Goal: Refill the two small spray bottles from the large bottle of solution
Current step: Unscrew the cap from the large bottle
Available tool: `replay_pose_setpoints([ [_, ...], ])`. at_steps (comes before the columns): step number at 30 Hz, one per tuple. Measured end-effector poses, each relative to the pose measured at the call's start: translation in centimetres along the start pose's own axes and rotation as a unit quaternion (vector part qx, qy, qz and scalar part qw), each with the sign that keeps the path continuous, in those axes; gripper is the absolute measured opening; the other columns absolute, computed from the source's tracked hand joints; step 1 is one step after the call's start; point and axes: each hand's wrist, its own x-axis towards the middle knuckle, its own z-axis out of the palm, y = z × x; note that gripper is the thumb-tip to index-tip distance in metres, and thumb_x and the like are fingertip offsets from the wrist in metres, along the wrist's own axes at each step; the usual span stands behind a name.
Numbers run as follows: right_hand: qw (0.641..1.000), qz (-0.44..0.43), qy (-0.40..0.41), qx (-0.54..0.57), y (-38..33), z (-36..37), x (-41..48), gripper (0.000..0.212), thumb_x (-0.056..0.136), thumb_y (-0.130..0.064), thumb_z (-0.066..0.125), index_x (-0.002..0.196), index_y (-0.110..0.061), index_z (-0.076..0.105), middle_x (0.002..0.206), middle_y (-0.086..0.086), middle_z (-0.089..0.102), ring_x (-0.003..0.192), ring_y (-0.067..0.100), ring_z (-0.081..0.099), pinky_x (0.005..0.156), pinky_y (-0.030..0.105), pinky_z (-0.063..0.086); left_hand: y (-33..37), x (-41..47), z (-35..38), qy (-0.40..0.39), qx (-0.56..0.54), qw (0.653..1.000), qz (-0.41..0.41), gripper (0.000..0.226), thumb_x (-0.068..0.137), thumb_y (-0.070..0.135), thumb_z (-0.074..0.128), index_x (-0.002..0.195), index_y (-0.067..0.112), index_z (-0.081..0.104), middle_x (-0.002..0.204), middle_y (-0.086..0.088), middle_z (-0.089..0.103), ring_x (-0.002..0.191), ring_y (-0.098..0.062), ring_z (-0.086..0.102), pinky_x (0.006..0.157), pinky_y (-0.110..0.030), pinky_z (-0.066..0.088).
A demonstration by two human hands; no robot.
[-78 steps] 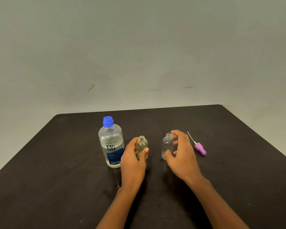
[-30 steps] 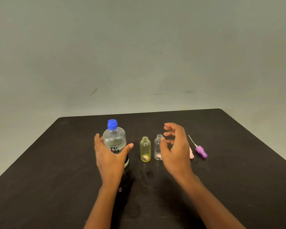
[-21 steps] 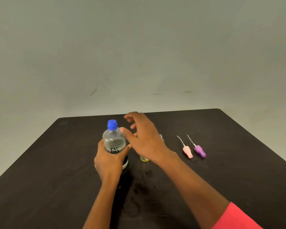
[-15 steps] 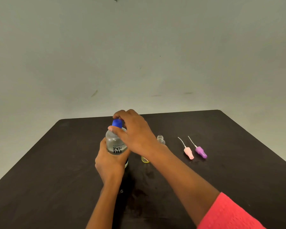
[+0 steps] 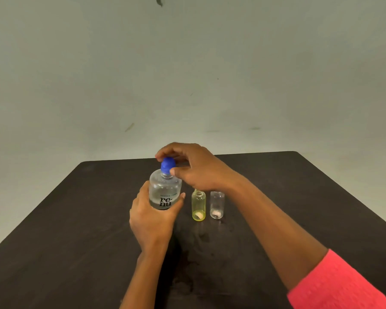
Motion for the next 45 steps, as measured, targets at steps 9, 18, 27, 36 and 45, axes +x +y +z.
replay_pose_setpoints([
  [9,0.961,-0.003,-0.014,-0.275,-1.6,-0.7,0.3,0.019,0.091,-0.028,0.061,0.101,-0.012,0.064,0.098,0.002,0.063,0.087,0.017,0.053,0.072,0.024,0.039,0.2,-0.5,-0.1,-0.017,0.045,0.998,0.039,0.075,0.059,0.049,0.083,0.122,0.018,0.057,0.106,0.001,0.066,0.097,-0.018,0.059,0.084,-0.042,0.05],
  [18,0.954,0.029,-0.018,-0.299,-1.9,-1.7,-0.1,0.043,0.088,-0.052,0.057,0.105,-0.013,0.058,0.096,0.001,0.06,0.086,0.017,0.056,0.075,0.029,0.046,0.2,-0.5,-0.1,-0.012,0.059,0.997,0.054,0.078,0.059,0.05,0.082,0.123,0.014,0.057,0.11,-0.004,0.066,0.101,-0.022,0.059,0.086,-0.044,0.05],
  [27,0.951,-0.009,-0.115,-0.286,-2.1,-2.4,-0.3,0.02,0.087,-0.013,0.062,0.106,-0.017,0.06,0.1,-0.005,0.053,0.091,0.014,0.051,0.07,0.022,0.04,0.2,-0.8,0.1,-0.013,0.078,0.993,0.087,0.075,0.057,0.044,0.086,0.118,0.01,0.059,0.105,-0.007,0.067,0.096,-0.025,0.061,0.081,-0.041,0.048],
  [36,0.944,0.051,-0.052,-0.321,-1.4,-1.6,-0.2,0.033,0.093,-0.045,0.053,0.085,-0.012,0.053,0.079,0.001,0.053,0.075,0.019,0.05,0.057,0.024,0.034,0.2,-0.8,0.1,-0.014,0.087,0.991,0.099,0.076,0.057,0.045,0.085,0.118,0.008,0.06,0.106,-0.008,0.067,0.097,-0.027,0.062,0.081,-0.038,0.045],
  [45,0.969,0.004,-0.096,-0.226,-1.6,-2.4,-0.8,0.032,0.088,-0.028,0.066,0.117,-0.02,0.056,0.102,-0.007,0.053,0.094,0.014,0.053,0.078,0.025,0.044,0.0,-0.5,0.1,-0.01,0.09,0.991,0.1,0.076,0.058,0.045,0.085,0.119,0.009,0.058,0.108,-0.008,0.067,0.099,-0.027,0.062,0.083,-0.044,0.05],
])
